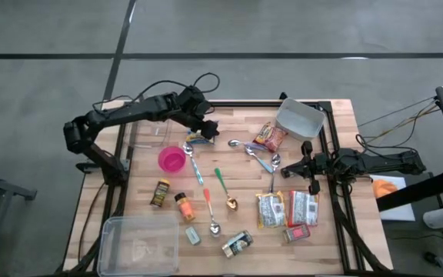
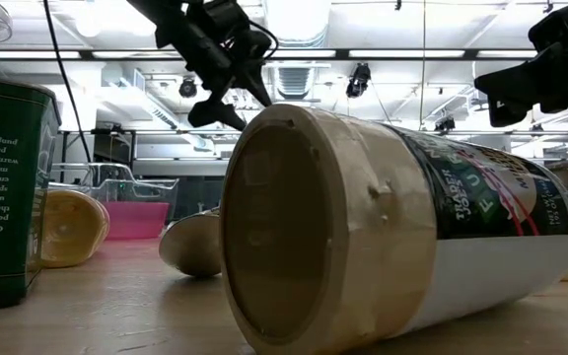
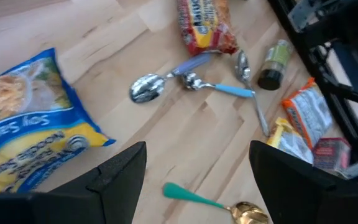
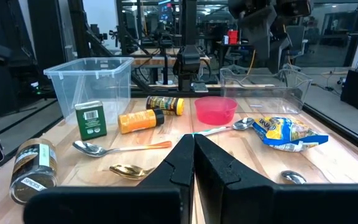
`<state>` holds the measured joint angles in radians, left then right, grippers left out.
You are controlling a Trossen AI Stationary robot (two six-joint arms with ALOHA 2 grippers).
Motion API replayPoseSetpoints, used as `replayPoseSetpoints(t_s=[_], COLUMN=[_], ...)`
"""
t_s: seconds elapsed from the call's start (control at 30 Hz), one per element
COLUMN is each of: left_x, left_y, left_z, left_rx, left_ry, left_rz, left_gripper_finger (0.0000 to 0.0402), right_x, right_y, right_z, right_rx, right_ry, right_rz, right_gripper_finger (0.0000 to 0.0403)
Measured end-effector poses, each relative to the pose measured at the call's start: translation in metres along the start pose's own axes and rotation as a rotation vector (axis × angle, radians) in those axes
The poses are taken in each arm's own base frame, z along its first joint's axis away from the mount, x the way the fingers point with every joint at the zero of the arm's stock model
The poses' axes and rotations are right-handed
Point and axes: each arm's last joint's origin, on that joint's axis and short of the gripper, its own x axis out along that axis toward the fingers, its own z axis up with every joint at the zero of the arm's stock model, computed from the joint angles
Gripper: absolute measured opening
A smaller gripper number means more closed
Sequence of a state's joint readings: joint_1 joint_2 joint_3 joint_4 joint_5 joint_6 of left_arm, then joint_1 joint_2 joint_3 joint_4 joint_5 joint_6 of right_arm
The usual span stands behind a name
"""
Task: Pick & Place Food Item
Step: Put the blue noodle pack into the clear bin
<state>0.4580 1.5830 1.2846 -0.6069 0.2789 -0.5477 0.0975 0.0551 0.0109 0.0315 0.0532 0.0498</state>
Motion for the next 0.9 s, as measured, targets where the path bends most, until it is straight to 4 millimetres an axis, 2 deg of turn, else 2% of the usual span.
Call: replayPoseSetpoints(t_s=[0.3,0.47,0.67,0.9], left_x=[0.003,0.012,0.036,0.071], left_y=[0.006,0.009,0.011,0.012], left_z=[0.003,0.009,0.024,0.050], left_rx=[-0.005,0.098,0.134,0.308], left_ry=[-0.013,-0.040,0.007,0.081], left_rz=[0.046,0.118,0.212,0.331], left_gripper_finger=[0.0285,0.0285,0.0285,0.0285], right_x=[0.000,0.000,0.000,0.000], right_y=[0.000,0.000,0.000,0.000], right_z=[0.000,0.000,0.000,0.000], right_rx=[0.000,0.000,0.000,0.000], right_ry=[0.000,-0.001,0.000,0.000], right_rz=[0.000,0.000,-0.002,0.000], right_gripper_finger=[0.0010,0.0010,0.0010,0.0010])
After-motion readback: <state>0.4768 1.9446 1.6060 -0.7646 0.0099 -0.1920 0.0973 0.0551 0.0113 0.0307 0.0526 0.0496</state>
